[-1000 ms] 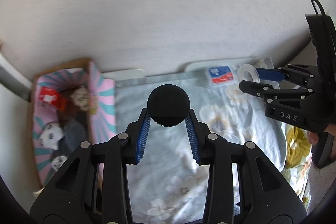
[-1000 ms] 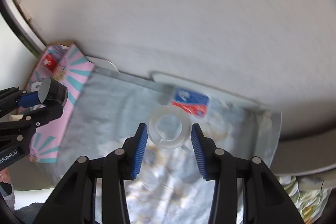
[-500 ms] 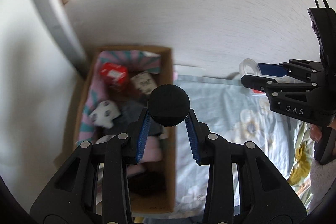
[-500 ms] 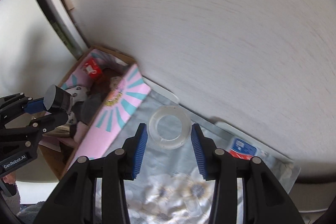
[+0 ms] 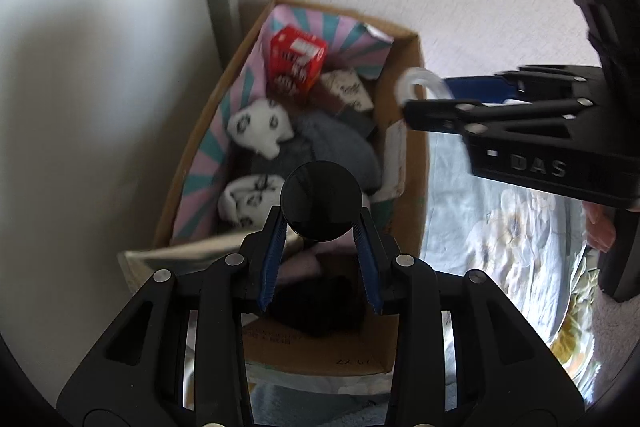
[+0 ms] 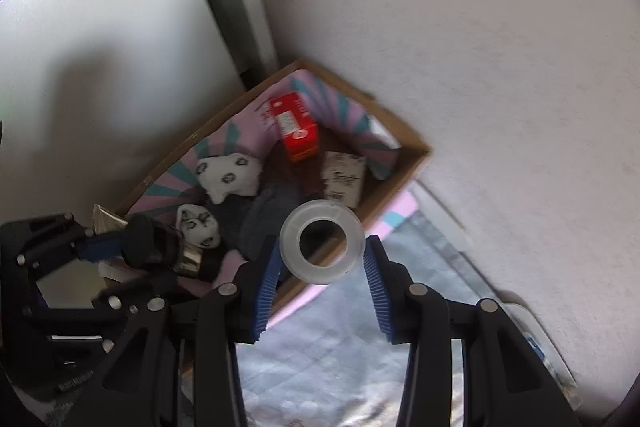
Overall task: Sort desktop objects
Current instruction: 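Carry bottle and tape roll over the cardboard box and open both grippers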
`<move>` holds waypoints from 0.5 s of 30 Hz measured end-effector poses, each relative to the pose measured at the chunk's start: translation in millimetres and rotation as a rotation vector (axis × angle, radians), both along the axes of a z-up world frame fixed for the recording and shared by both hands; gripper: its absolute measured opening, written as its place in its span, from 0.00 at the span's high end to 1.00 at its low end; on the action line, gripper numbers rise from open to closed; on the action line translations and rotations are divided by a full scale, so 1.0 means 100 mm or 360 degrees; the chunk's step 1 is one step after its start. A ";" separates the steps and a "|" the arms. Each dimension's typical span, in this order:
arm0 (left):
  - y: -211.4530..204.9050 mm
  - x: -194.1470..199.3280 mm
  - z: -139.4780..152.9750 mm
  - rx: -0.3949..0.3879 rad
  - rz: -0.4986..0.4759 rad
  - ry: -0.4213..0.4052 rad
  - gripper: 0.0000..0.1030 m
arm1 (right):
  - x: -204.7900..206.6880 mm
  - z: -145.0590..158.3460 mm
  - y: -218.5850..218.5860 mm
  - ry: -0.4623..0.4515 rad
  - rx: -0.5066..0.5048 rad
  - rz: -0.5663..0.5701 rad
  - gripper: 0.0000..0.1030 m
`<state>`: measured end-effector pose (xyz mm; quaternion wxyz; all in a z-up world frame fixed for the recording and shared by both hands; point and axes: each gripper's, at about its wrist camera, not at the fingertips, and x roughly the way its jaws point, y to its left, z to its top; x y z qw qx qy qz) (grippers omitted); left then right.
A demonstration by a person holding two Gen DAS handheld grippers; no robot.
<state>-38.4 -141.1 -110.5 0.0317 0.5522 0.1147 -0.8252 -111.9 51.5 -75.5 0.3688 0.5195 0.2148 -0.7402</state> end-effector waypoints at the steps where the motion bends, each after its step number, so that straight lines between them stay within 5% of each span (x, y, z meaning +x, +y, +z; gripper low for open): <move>1: 0.00 0.02 -0.03 0.0002 0.0008 -0.0007 0.69 | 0.00 -0.03 -0.04 -0.0021 0.0002 0.0009 0.62; 15: -0.07 -0.01 -0.12 0.0001 0.0051 -0.0026 0.69 | 0.12 -0.34 -0.49 -0.0101 0.0060 0.0166 0.62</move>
